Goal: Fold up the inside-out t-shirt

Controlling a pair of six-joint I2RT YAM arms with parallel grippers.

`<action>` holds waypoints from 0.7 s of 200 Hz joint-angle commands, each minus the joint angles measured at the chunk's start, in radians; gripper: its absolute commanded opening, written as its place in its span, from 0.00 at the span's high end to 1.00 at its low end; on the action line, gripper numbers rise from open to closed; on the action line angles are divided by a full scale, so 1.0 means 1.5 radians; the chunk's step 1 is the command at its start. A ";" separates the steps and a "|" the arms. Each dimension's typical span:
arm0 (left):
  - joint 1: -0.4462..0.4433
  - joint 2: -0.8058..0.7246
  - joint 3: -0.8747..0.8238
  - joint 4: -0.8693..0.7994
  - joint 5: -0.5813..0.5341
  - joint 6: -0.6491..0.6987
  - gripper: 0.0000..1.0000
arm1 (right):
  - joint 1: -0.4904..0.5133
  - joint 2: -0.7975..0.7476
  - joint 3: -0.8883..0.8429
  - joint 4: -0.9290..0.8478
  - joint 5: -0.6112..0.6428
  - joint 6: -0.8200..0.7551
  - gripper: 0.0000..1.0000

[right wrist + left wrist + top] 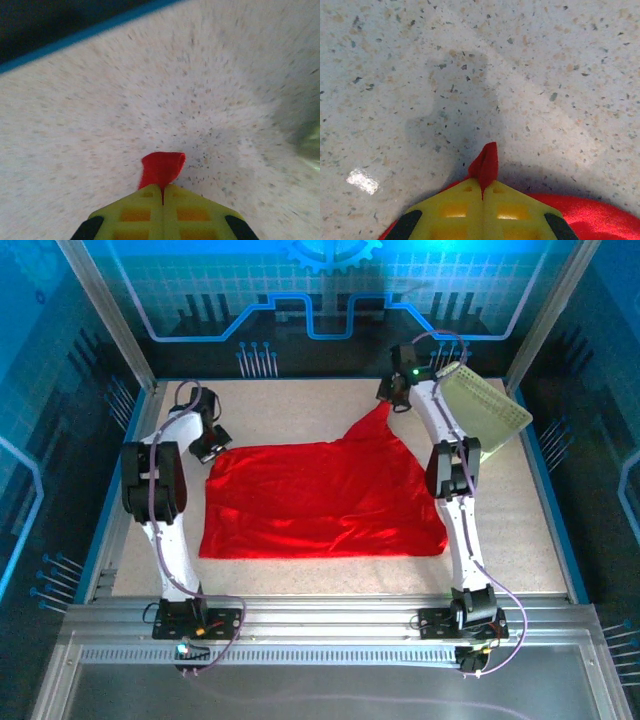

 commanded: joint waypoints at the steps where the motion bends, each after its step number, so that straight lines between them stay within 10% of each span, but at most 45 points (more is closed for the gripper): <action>1: 0.003 -0.047 -0.025 0.036 0.000 -0.001 1.00 | 0.011 -0.119 -0.043 -0.016 0.037 -0.014 1.00; 140: 0.010 -0.237 -0.220 0.170 -0.029 0.009 1.00 | 0.049 -0.524 -0.606 0.061 0.079 0.061 1.00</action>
